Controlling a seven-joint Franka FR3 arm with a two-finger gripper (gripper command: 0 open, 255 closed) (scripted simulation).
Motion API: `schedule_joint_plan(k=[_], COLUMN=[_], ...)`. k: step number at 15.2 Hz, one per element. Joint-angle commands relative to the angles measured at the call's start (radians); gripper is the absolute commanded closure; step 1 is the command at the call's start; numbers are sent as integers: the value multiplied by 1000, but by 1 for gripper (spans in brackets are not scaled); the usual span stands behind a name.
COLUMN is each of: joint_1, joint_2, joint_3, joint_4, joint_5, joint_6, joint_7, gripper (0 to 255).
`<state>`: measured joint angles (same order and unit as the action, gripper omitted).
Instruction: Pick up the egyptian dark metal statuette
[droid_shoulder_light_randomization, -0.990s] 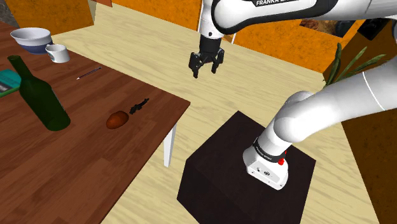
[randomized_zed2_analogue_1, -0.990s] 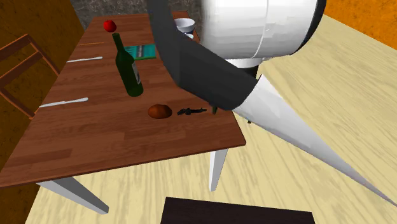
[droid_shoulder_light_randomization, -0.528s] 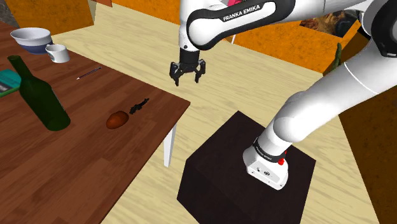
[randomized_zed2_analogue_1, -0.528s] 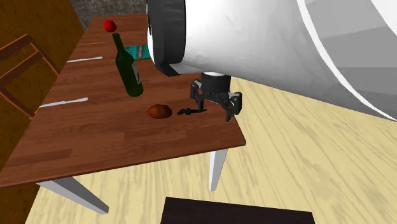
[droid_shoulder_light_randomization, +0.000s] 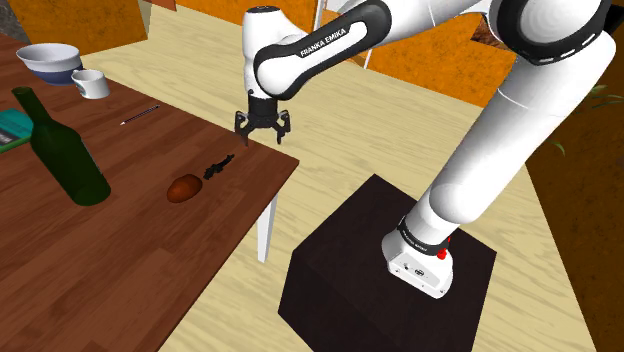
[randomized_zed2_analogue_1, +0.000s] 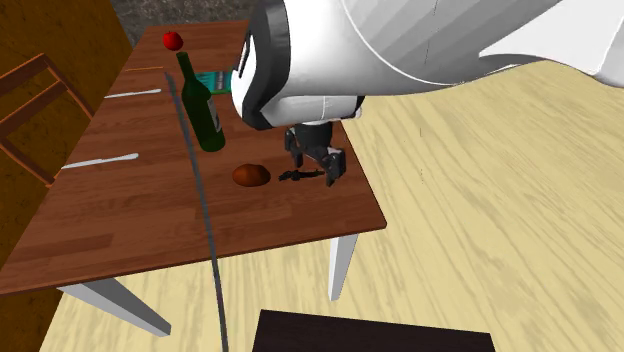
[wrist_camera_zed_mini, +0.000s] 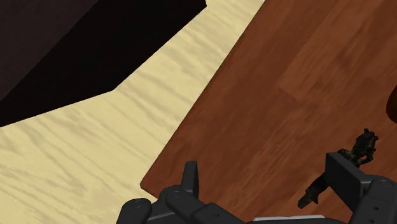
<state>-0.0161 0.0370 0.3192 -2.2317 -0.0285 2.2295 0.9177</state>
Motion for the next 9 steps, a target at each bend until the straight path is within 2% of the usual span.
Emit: schedule_joint_plan(k=[1, 9], joint_1=[9, 82], joint_2=[89, 416], joint_3=[4, -43], joint_4=[56, 341], joint_5=[-32, -125], joint_6=[30, 64], joint_7=[76, 304], gripper=[0, 0])
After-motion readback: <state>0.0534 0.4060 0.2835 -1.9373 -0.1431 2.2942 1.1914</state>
